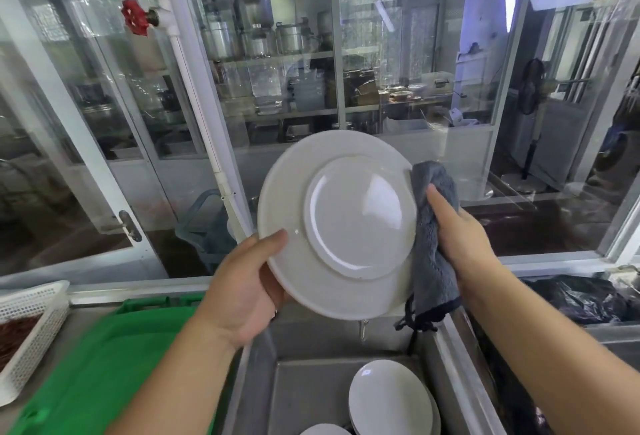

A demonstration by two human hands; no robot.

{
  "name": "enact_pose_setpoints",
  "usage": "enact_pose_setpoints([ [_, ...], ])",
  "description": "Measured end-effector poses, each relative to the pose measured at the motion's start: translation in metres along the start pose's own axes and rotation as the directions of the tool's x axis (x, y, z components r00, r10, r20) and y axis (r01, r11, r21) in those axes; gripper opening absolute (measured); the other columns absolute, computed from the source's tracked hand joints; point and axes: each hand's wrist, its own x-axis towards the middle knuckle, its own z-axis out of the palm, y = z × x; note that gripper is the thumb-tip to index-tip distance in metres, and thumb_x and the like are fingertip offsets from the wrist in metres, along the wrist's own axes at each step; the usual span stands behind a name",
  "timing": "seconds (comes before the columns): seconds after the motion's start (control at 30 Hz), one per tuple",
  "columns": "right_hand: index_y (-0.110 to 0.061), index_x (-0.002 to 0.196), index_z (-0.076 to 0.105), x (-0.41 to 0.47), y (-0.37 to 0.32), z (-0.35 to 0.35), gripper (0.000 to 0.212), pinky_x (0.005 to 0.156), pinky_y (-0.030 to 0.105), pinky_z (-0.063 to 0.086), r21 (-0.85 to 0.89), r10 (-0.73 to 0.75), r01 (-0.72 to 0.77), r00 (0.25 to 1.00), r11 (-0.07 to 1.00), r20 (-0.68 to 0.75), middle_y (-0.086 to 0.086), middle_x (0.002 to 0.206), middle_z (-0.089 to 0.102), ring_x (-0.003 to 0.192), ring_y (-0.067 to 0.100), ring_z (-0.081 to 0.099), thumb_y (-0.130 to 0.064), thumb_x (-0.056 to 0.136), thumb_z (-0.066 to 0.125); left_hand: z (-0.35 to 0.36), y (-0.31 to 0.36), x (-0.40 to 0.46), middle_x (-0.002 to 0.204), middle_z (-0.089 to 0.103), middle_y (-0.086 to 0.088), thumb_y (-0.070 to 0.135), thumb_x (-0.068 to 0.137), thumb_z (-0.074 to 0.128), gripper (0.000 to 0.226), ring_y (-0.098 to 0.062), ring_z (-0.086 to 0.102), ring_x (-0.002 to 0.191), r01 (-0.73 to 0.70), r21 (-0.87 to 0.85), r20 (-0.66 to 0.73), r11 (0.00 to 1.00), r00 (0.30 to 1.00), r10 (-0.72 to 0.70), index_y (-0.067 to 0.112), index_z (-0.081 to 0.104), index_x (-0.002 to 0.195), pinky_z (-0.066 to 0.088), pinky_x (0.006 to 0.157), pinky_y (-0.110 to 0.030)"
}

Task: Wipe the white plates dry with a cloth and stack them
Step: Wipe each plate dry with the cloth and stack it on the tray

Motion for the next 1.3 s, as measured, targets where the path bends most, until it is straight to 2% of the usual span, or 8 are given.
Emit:
enact_pose_setpoints([
  [0.17,-0.023,0.105,0.074,0.001,-0.013,-0.002,0.039,0.062,0.027,0.060,-0.130,-0.020,0.030,0.997,0.991,0.075,-0.006,0.084,0.081,0.073,0.014,0.078,-0.059,0.089,0.074,-0.004,0.003,0.003,0.122,0.078,-0.018,0.027,0.072,0.090,0.037,-0.033,0.077,0.110,0.110,0.134,0.026,0.985,0.993,-0.114,0.022,0.085,0.109,0.065,0.079,-0.041],
  [0.27,-0.023,0.100,0.073,0.000,-0.018,0.001,0.038,0.049,0.019,0.054,-0.191,-0.024,0.034,0.998,0.981,0.052,-0.010,0.076,0.079,0.065,0.011,0.076,-0.060,0.089,0.072,-0.001,-0.006,0.001,0.122,0.078,-0.017,0.026,0.080,0.077,0.030,-0.034,0.076,0.111,0.054,0.125,-0.034,0.991,0.998,-0.050,0.023,0.085,0.109,0.065,0.079,-0.042],
  [0.43,-0.026,0.119,0.068,-0.002,-0.010,0.008,0.048,0.098,0.049,0.057,-0.197,0.007,-0.011,1.000,0.980,-0.023,0.002,0.113,0.075,0.102,0.028,0.072,-0.064,0.091,0.063,0.011,-0.013,-0.006,0.116,0.080,-0.013,0.026,0.082,0.076,0.024,-0.029,0.078,0.107,-0.012,0.148,-0.052,0.989,0.998,0.020,0.030,0.086,0.104,0.066,0.086,-0.047],
  [0.7,-0.032,0.133,0.066,-0.031,0.009,0.015,0.064,0.109,0.051,0.049,-0.276,-0.034,0.012,0.997,0.961,-0.075,-0.002,0.127,0.070,0.118,0.027,0.065,-0.073,0.087,0.046,0.020,-0.024,-0.010,0.121,0.079,-0.011,0.027,0.078,0.077,0.029,-0.027,0.076,0.112,-0.026,0.047,-0.133,0.999,0.991,0.032,0.028,0.086,0.105,0.055,0.102,-0.048],
  [0.83,-0.050,0.129,0.062,-0.063,0.027,0.026,0.039,0.108,0.020,0.042,-0.293,-0.193,0.176,0.981,0.940,-0.029,-0.034,0.120,0.065,0.122,0.003,0.059,-0.061,0.097,0.043,0.026,-0.033,-0.006,0.122,0.079,-0.009,0.027,0.076,0.078,0.040,-0.027,0.075,0.114,-0.062,-0.007,-0.227,0.998,0.972,0.059,0.016,0.082,0.114,0.053,0.106,-0.051],
  [0.9,-0.071,0.118,0.050,-0.083,0.036,0.035,0.028,0.096,-0.003,0.029,-0.355,-0.321,0.315,0.946,0.880,0.044,-0.054,0.114,0.051,0.119,-0.023,0.045,-0.049,0.102,0.042,0.030,-0.038,-0.002,0.123,0.079,-0.010,0.027,0.078,0.076,0.048,-0.028,0.075,0.115,-0.088,-0.033,-0.253,0.996,0.964,0.076,0.013,0.076,0.123,0.054,0.105,-0.052],
  [1.1,-0.029,0.165,0.022,-0.118,0.064,0.056,0.071,0.131,0.032,0.001,-0.664,-0.469,0.586,0.799,0.465,0.376,-0.012,0.172,0.017,0.160,0.003,-0.002,-0.057,0.100,0.025,0.034,-0.052,0.003,0.131,0.073,-0.022,0.015,0.096,0.064,0.038,-0.035,0.070,0.124,-0.163,-0.141,-0.156,0.977,0.978,0.141,0.004,0.073,0.131,0.059,0.100,-0.042],
  [1.3,-0.028,0.163,0.032,-0.088,0.008,0.061,0.056,0.128,0.021,0.005,-0.587,-0.339,0.713,0.700,0.383,0.629,-0.010,0.169,0.032,0.158,0.005,0.016,-0.042,0.110,0.036,0.030,-0.054,0.002,0.122,0.077,-0.022,0.009,0.080,0.075,0.032,-0.031,0.076,0.112,-0.196,-0.085,-0.185,0.977,0.967,0.177,0.009,0.083,0.111,0.063,0.080,-0.032],
])
